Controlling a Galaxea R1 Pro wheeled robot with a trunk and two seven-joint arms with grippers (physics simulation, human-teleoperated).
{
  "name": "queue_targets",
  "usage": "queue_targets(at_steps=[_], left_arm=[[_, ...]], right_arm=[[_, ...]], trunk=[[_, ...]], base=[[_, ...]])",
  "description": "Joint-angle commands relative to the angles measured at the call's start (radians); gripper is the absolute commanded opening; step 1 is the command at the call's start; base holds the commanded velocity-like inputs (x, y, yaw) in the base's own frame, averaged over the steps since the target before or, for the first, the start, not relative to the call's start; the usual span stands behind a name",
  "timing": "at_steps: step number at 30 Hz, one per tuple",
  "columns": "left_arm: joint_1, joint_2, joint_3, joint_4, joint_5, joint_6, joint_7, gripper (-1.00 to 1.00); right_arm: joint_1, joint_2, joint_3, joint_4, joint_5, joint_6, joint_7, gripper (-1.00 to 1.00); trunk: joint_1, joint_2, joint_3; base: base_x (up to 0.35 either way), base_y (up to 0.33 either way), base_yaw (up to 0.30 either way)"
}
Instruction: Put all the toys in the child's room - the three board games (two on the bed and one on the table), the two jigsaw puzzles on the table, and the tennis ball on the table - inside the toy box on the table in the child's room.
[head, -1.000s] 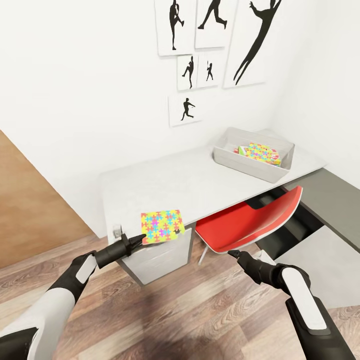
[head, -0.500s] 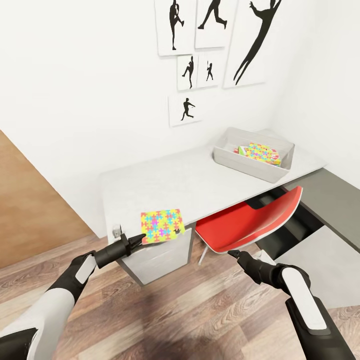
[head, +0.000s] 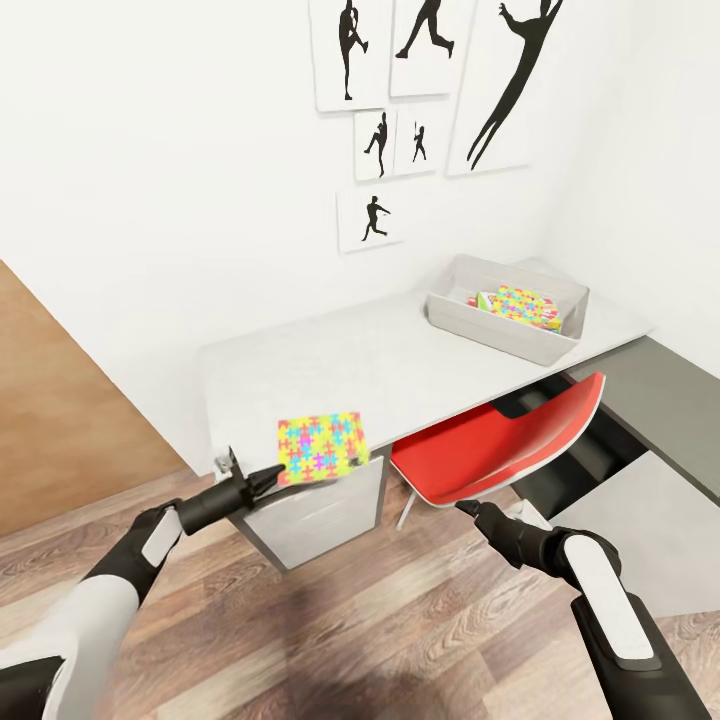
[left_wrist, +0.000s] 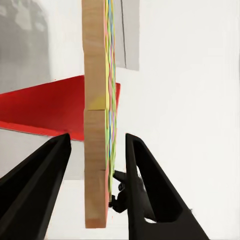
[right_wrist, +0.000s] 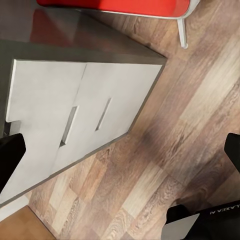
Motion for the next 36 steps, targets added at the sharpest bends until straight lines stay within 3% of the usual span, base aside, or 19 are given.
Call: queue_targets(at_steps=[1,9,14,20,23,26,28,31,36], left_arm=[[-0.001,0.011,-0.007,-0.001,0.0,0.036,-0.011,-1.0],[-0.003,0.089,-0.035,-0.082,-0.003,0.15,-0.043,-1.0],[-0.003,0.101,-0.04,-0.093,-0.003,0.181,-0.048,-1.0],[-0.003,0.104,-0.099,-0.154,-0.002,0.222,-0.058,-1.0],[-0.003,0.117,-0.112,-0.171,-0.002,0.244,-0.138,-1.0],[-0.003,0.146,-0.133,-0.176,-0.004,0.248,-0.232,-1.0],[-0.003,0.17,-0.171,-0.178,-0.005,0.247,-0.279,-1.0],[-0.003,0.196,-0.208,-0.178,-0.006,0.245,-0.306,-1.0],[-0.003,0.202,-0.217,-0.182,-0.006,0.244,-0.313,-1.0]], right_arm=[[-0.001,0.0,0.0,-0.001,-0.01,0.002,-0.01,1.0],[-0.001,-0.001,-0.002,0.0,-0.01,0.002,-0.01,1.0],[-0.001,-0.001,-0.002,-0.001,-0.01,0.002,-0.01,1.0],[-0.001,-0.001,-0.002,-0.003,-0.009,0.002,-0.01,1.0],[-0.001,-0.001,-0.003,-0.002,-0.01,0.002,-0.01,1.0],[-0.001,-0.001,-0.003,-0.002,-0.01,0.002,-0.009,1.0],[-0.001,-0.001,-0.003,-0.001,-0.01,0.002,-0.009,1.0],[-0.001,-0.001,-0.002,-0.001,-0.01,0.002,-0.009,1.0],[-0.001,-0.001,-0.002,0.0,-0.01,0.002,-0.009,1.0]], trunk=[[0.001,-0.002,-0.002],[0.001,-0.002,-0.002],[0.001,-0.002,-0.002],[0.001,-0.002,-0.002],[0.001,-0.002,-0.002],[0.001,-0.002,-0.002],[0.001,-0.002,-0.002],[0.001,-0.002,-0.002],[0.001,-0.002,-0.002]], base=[[0.0,0.0,0.0],[0.0,0.0,0.0],[0.0,0.0,0.0],[0.0,0.0,0.0],[0.0,0.0,0.0],[0.0,0.0,0.0],[0.0,0.0,0.0],[0.0,0.0,0.0],[0.0,0.0,0.0]])
